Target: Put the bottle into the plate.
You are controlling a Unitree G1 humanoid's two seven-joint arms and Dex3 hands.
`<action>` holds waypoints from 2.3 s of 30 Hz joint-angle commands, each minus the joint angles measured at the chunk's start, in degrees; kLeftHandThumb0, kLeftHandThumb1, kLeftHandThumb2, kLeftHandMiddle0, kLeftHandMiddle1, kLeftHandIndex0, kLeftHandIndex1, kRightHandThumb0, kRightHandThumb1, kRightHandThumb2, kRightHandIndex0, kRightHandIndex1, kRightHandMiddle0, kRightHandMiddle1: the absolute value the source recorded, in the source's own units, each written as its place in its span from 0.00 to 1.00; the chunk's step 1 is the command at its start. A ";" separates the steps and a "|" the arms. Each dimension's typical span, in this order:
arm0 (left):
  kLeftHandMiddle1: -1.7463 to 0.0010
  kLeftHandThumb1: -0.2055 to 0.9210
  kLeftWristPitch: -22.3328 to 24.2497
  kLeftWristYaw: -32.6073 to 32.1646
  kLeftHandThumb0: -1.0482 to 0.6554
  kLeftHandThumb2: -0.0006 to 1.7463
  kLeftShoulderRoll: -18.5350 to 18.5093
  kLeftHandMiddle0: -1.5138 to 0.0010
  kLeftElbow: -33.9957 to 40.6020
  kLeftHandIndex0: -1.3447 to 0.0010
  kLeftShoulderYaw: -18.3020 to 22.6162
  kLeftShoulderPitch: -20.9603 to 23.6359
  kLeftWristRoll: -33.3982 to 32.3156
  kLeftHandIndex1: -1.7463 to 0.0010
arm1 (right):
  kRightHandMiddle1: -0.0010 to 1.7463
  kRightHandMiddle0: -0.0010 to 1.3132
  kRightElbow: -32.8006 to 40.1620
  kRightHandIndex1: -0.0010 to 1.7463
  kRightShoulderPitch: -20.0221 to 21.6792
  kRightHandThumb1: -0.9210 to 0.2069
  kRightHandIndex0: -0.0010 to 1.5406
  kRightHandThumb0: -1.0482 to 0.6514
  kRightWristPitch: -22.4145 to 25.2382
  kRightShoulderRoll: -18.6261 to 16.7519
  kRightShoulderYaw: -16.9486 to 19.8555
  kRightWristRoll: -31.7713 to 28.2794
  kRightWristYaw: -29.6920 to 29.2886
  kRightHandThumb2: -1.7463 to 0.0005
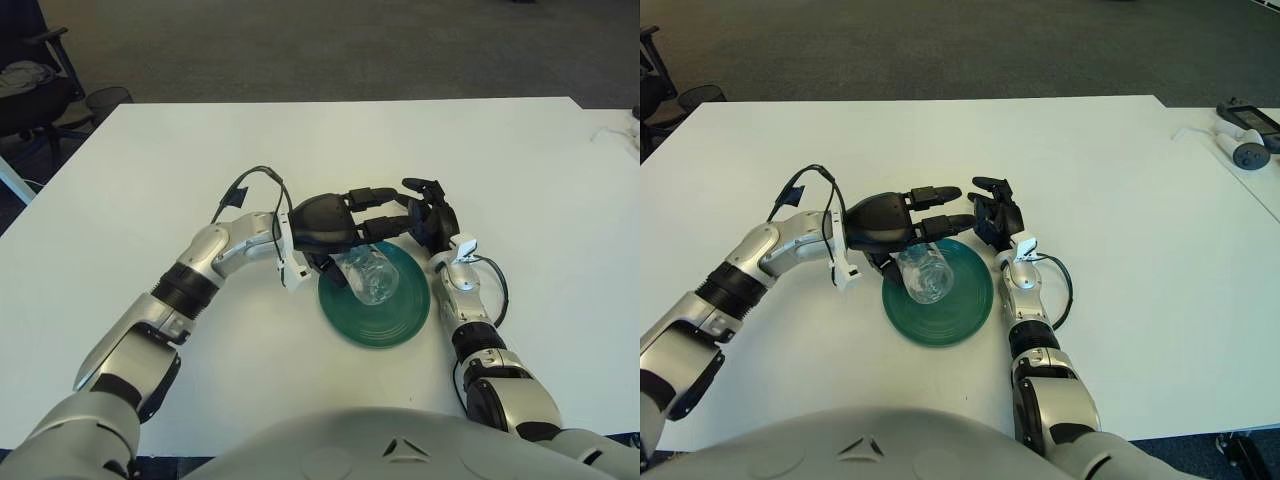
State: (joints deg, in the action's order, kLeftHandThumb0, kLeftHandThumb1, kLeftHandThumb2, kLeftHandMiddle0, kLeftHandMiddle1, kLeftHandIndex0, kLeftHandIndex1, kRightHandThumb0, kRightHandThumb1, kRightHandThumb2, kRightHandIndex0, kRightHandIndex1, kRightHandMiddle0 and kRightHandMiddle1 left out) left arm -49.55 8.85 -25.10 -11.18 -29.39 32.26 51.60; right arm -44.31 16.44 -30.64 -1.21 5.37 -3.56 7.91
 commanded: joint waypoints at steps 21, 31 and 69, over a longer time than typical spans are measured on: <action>1.00 1.00 -4.34 -3.42 0.00 0.34 -2.05 1.00 3.83 1.00 -4.71 11.01 10.20 1.00 | 0.14 0.00 -15.36 0.02 -0.67 0.00 0.05 0.16 -1.82 2.56 -6.17 11.98 -3.82 0.35; 1.00 1.00 -3.84 -0.83 0.03 0.35 -3.43 1.00 8.15 1.00 -4.40 11.22 10.69 1.00 | 0.22 0.00 -18.22 0.02 2.44 0.00 0.09 0.20 2.97 1.60 -0.12 1.67 4.49 0.33; 1.00 1.00 -5.80 3.76 0.04 0.31 -4.35 1.00 8.80 1.00 -4.92 12.34 10.24 1.00 | 0.69 0.03 -20.21 0.38 1.54 0.00 0.15 0.40 -6.73 4.08 -9.29 18.95 -29.77 0.46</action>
State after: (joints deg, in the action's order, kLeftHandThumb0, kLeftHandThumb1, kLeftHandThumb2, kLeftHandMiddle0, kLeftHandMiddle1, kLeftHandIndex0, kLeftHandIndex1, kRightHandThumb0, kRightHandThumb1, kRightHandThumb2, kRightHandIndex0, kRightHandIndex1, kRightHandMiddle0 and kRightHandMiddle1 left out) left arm -55.73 14.45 -28.71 -3.37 -35.00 44.56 59.87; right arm -61.68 26.79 -38.56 1.87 -3.96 14.41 -18.29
